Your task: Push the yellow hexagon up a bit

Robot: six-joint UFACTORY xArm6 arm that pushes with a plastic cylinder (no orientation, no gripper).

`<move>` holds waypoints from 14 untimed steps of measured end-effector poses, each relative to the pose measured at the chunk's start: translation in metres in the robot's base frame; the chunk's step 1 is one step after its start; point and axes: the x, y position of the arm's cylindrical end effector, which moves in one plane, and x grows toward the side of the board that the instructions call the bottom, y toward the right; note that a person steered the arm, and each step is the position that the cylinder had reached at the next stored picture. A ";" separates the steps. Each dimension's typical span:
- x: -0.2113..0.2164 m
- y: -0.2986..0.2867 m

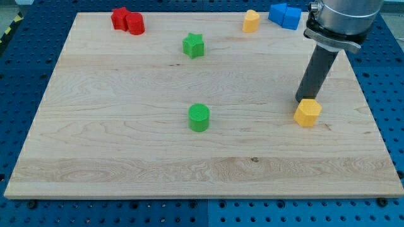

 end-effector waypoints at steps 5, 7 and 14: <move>0.030 0.078; 0.126 0.071; 0.091 0.001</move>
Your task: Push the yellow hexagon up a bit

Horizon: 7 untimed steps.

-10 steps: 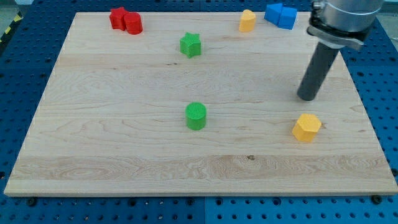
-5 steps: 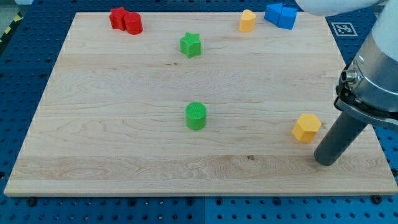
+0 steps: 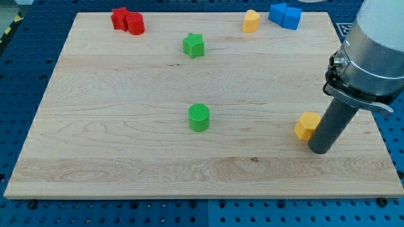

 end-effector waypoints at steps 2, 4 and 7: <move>-0.003 -0.004; -0.002 -0.004; -0.002 -0.008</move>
